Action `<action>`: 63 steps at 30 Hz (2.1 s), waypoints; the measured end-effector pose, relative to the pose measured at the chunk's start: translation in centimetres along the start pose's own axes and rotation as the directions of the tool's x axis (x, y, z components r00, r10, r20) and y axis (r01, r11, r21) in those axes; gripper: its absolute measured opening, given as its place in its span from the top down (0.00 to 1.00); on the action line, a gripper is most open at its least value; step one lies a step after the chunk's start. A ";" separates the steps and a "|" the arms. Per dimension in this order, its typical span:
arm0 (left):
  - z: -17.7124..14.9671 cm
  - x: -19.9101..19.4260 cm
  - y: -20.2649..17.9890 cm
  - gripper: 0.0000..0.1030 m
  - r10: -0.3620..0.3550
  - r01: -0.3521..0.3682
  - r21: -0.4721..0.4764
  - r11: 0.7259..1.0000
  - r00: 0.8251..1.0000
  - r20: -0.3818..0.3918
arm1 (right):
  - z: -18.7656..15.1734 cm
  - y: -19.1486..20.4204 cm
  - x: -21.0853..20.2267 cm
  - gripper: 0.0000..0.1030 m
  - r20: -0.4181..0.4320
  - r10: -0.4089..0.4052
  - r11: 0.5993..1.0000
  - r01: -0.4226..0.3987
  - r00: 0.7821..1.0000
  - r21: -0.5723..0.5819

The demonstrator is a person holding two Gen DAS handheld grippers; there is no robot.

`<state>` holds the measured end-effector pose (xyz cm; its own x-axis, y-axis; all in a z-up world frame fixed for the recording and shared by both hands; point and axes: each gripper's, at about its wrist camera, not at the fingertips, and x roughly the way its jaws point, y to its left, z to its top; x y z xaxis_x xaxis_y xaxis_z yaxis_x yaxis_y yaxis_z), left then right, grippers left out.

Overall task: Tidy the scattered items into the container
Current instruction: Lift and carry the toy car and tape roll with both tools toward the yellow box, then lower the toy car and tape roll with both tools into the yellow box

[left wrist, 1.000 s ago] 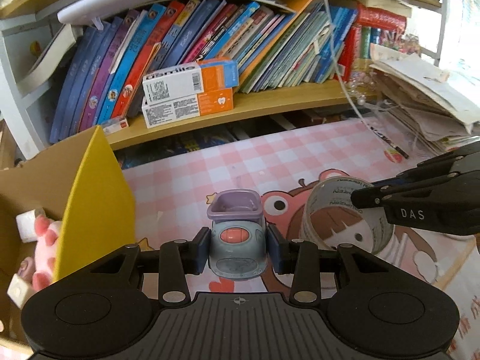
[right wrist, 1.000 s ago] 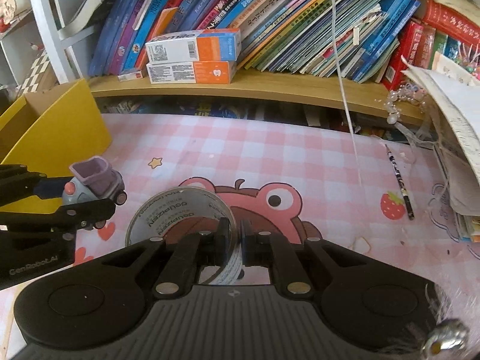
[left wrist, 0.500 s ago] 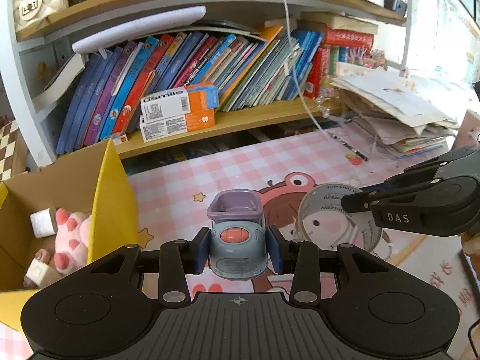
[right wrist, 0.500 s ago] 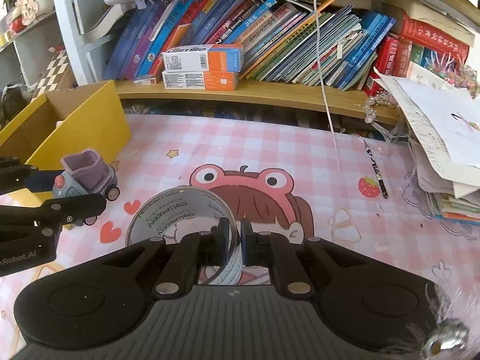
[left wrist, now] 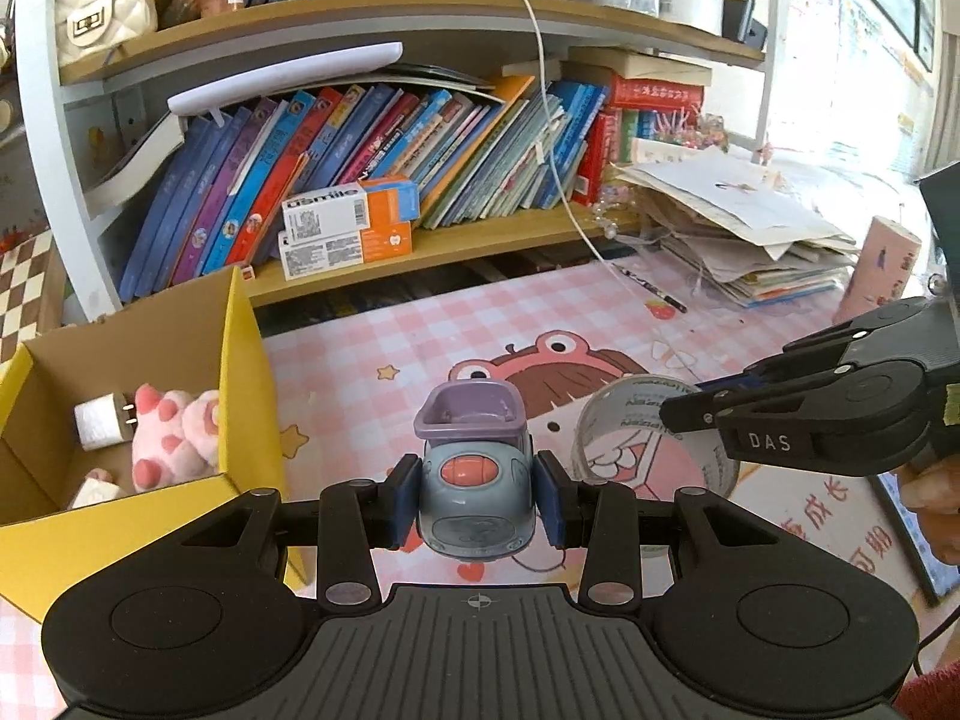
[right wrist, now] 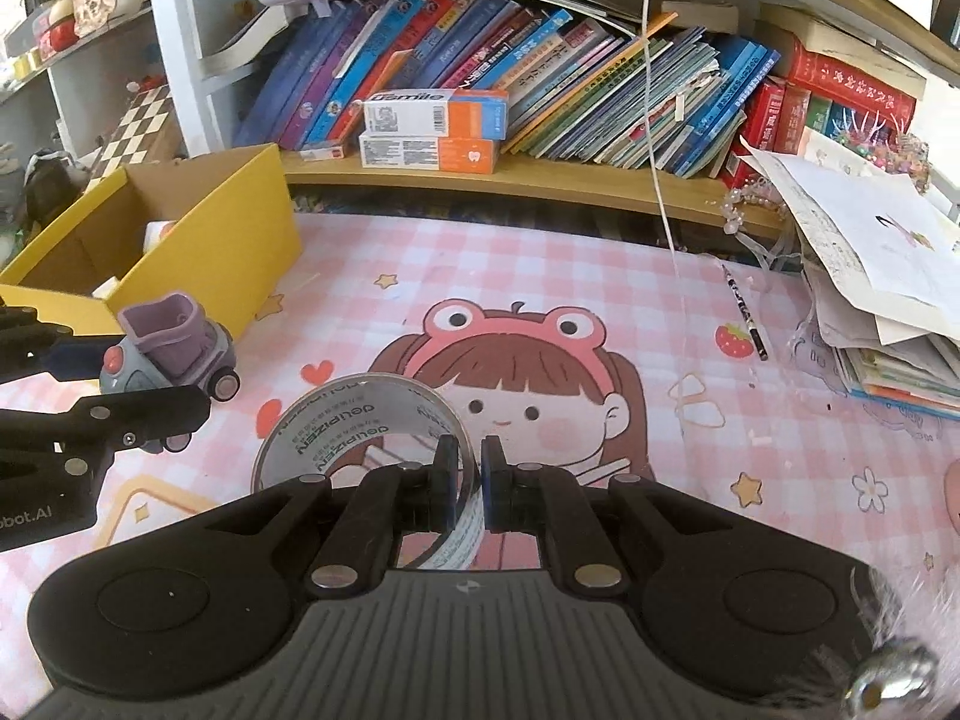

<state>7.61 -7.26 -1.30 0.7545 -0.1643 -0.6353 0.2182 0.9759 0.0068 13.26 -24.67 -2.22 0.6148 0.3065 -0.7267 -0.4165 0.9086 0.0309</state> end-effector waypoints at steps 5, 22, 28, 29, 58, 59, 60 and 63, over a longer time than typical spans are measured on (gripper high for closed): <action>-0.9 -1.5 1.0 0.63 -0.016 0.016 0.023 1.000 1.000 0.003 | -0.6 2.0 -0.8 0.93 -0.004 -0.006 1.000 0.006 1.000 0.002; -3.3 -6.9 7.0 0.63 -0.049 0.047 0.032 0.998 0.998 0.044 | -0.4 10.0 -2.9 0.93 0.034 -0.014 1.000 0.014 0.999 -0.006; -3.8 -8.7 9.8 0.63 -0.026 0.025 0.013 1.000 0.997 0.074 | 0.5 13.0 -3.1 0.93 0.059 -0.005 1.000 0.007 0.998 -0.025; -3.8 -8.9 10.3 0.63 -0.020 0.020 0.010 1.000 0.997 0.080 | 0.7 13.5 -3.1 0.93 0.063 -0.003 1.000 0.004 0.998 -0.028; -1.4 -9.5 22.1 0.63 0.088 -0.080 -0.049 0.996 0.978 0.189 | 10.1 23.0 -0.3 0.93 0.148 0.044 0.979 -0.013 0.988 -0.205; -1.3 -9.2 22.3 0.63 0.089 -0.081 -0.051 0.995 0.978 0.187 | 10.4 23.1 0.0 0.93 0.148 0.045 0.978 -0.013 0.988 -0.208; -1.2 -8.8 22.5 0.63 0.091 -0.082 -0.054 0.995 0.979 0.184 | 10.7 23.2 0.4 0.93 0.148 0.046 0.977 -0.014 0.988 -0.211; -0.9 -7.6 23.1 0.63 0.092 -0.084 -0.054 0.995 0.981 0.171 | 11.6 23.6 1.5 0.93 0.142 0.055 0.975 -0.022 0.988 -0.221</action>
<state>6.34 16.64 3.04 0.8660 -0.0962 -0.4907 0.1204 0.9926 0.0179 12.10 0.50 5.39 0.6799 0.3927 -0.6193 -0.5678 0.8163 -0.1058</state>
